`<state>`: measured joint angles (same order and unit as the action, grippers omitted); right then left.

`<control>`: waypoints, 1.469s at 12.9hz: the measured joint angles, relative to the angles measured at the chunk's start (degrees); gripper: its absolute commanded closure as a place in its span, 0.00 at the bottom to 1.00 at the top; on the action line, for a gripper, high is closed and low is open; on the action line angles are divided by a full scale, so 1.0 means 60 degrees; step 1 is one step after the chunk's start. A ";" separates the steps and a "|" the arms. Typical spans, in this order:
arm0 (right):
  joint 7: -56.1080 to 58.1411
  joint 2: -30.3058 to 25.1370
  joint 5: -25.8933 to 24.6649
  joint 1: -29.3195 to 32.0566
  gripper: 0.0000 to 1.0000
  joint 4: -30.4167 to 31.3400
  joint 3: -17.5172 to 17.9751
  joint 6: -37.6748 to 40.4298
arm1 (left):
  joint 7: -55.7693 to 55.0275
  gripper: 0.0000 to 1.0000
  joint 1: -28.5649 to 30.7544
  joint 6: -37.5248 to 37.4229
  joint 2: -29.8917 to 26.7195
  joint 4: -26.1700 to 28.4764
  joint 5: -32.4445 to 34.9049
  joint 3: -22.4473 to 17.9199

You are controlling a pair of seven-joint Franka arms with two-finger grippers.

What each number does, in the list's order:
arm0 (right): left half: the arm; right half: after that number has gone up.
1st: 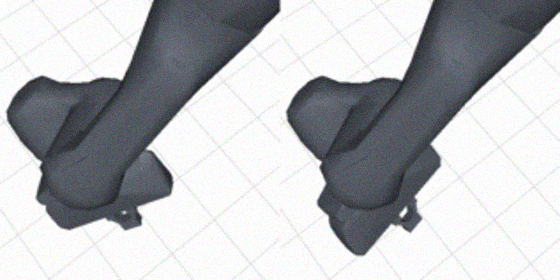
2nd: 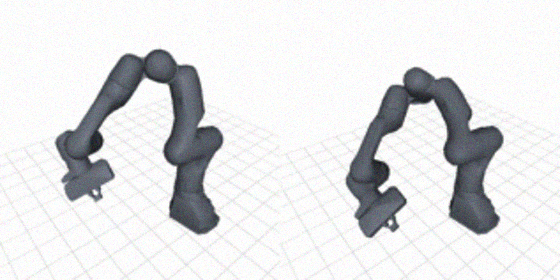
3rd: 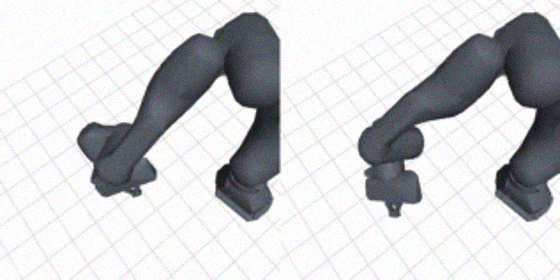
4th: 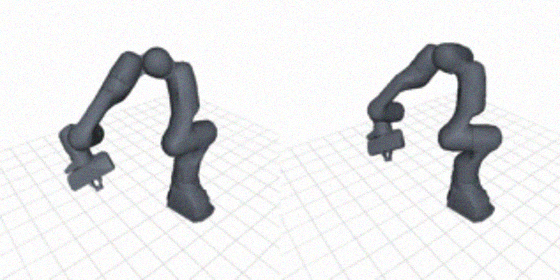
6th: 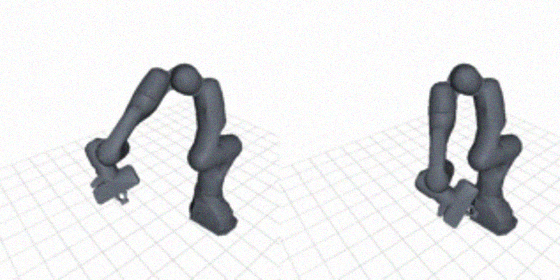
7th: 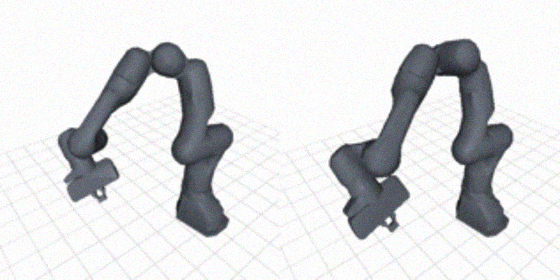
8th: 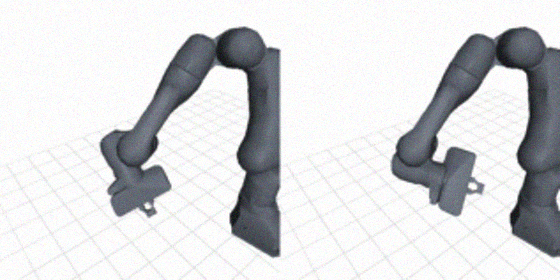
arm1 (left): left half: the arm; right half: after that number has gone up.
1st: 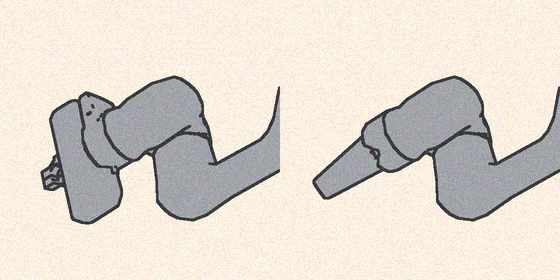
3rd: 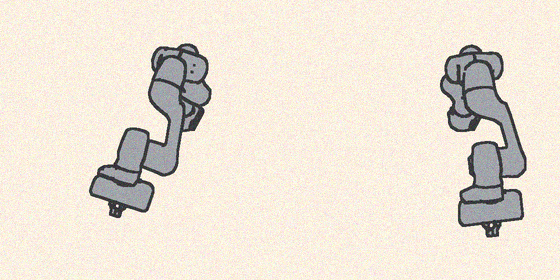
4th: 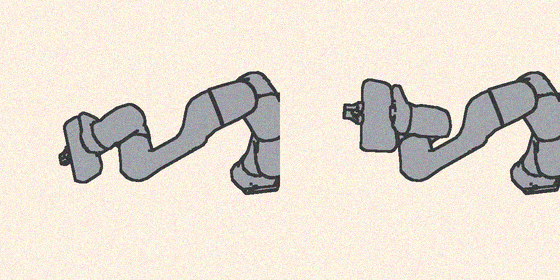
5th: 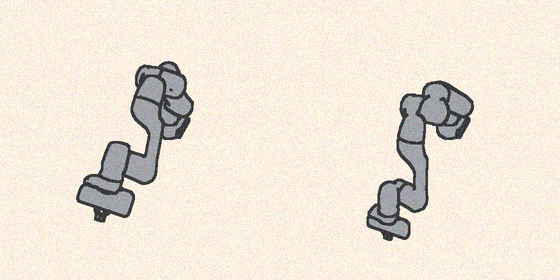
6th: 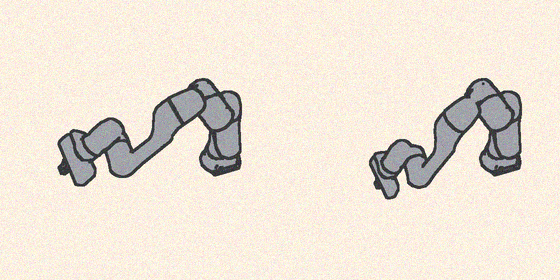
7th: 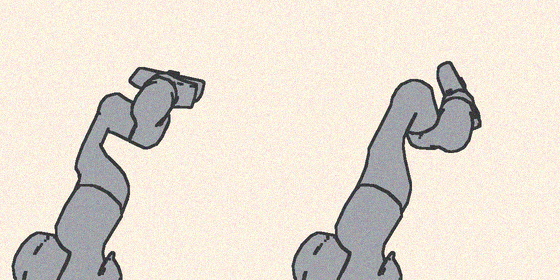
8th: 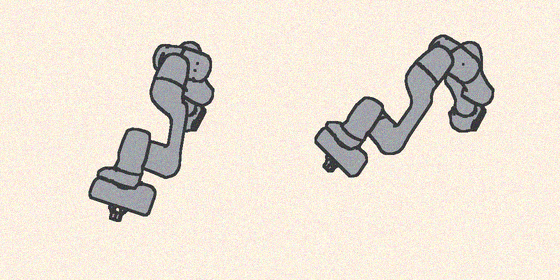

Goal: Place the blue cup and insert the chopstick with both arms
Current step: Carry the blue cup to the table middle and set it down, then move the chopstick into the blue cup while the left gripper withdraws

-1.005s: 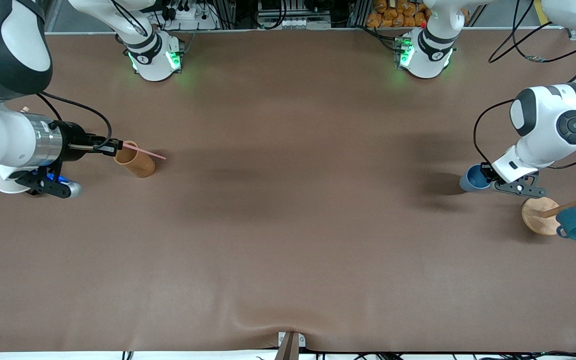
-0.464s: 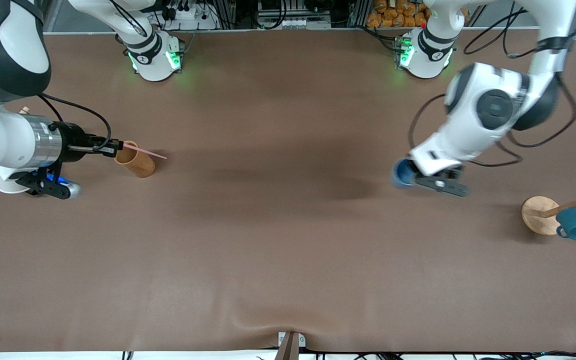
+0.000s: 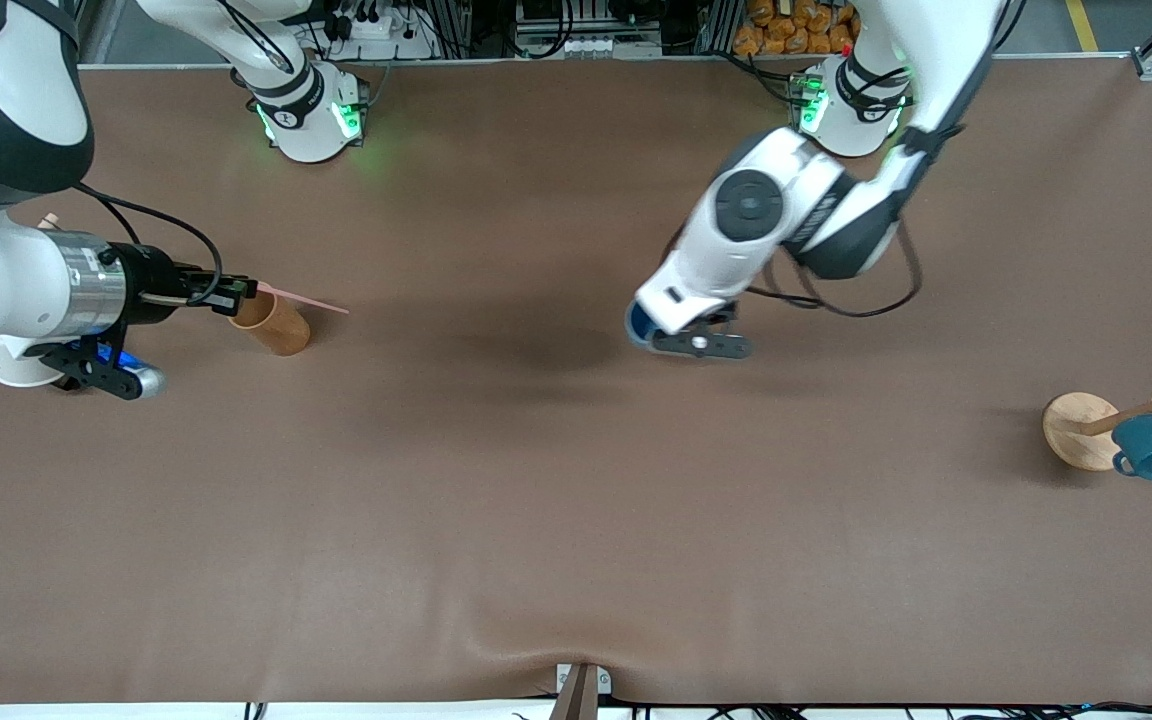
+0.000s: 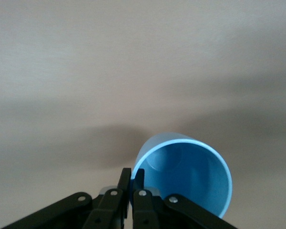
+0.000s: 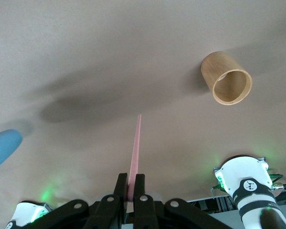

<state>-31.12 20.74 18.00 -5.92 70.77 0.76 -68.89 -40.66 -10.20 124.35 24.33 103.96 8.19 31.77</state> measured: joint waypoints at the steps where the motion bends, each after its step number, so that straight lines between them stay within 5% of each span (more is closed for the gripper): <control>1: -0.0010 0.0010 0.0019 0.0008 1.00 0.0001 0.0000 0.0000 | -0.0665 1.00 -0.0315 0.0263 0.0358 -0.0163 0.0267 -0.0008; 5: -0.0113 0.0027 0.0068 0.0012 1.00 0.0002 0.0003 0.0000 | -0.3120 0.99 -0.1269 0.1223 0.1524 -0.0517 0.1001 -0.0023; 6: -0.0222 0.0028 0.0128 0.0009 1.00 0.0002 0.0008 0.0000 | -0.3478 0.92 -0.1372 0.1257 0.1730 -0.0677 0.1105 -0.0026; 7: -0.0404 0.0029 0.0201 -0.0001 1.00 0.0002 0.0019 0.0000 | -0.3733 0.75 -0.1454 0.1261 0.1897 -0.0843 0.1178 -0.0027; 9: -0.0908 0.0030 0.0419 -0.0053 1.00 0.0007 0.0047 -0.0023 | -0.3988 0.00 -0.1544 0.1261 0.2103 -0.1042 0.1405 -0.0036; 14: -0.1614 0.0066 0.0769 -0.0222 1.00 0.0087 0.0082 -0.0106 | -0.4446 0.00 -0.1480 0.1246 0.2072 -0.1407 0.1501 -0.0062; 19: -0.3362 0.0106 0.1046 -0.1105 1.00 0.0490 0.0167 -0.1089 | -0.4434 0.00 -0.0313 0.0812 0.0869 -0.1925 0.1512 -0.0089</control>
<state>-51.30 21.37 24.28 -12.54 73.70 1.76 -75.42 -67.26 -12.08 129.21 29.55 92.41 17.26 31.24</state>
